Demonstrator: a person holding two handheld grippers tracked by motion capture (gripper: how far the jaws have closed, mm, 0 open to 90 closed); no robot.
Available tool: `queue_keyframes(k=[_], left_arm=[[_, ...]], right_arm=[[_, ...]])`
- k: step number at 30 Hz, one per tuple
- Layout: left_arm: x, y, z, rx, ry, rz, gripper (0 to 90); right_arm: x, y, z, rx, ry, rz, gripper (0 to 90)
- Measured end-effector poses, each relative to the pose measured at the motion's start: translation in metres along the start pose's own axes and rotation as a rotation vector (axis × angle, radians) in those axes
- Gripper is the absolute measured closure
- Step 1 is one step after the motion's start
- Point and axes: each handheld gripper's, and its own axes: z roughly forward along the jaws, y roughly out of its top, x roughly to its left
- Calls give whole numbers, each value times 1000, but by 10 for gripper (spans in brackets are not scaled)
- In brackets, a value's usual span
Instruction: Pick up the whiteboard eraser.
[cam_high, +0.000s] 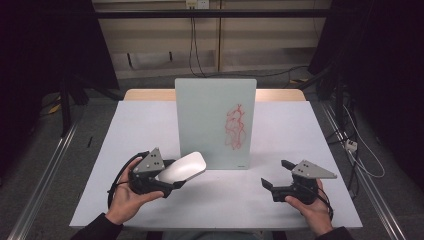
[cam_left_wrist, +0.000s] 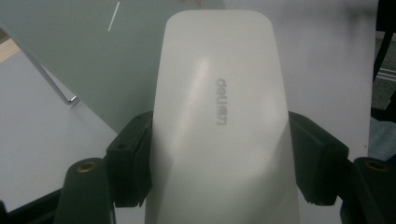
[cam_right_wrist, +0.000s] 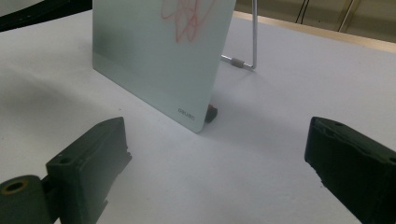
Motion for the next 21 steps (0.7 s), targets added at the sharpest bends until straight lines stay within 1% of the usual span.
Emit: queue_keyframes(k=[2,4,7,12,15,21], left_arm=[[-1,2,3,1,-7,9,311],[-2,5,7,13,-15,18,311],[-4,7,11,17,-25,30,311],[-8,9,16,27,-38,41,311],[-10,11,19,21,-37,44,311],[-11,20,21,-2,-31,57,311]], right_arm=[[1,1,1,0,2,-3,54],[2,1,1,2,6,-7,54],[4,1,3,10,22,-7,56],[8,2,5,14,39,-10,54],[9,2,6,15,43,-13,52],[8,1,7,19,38,-11,53]])
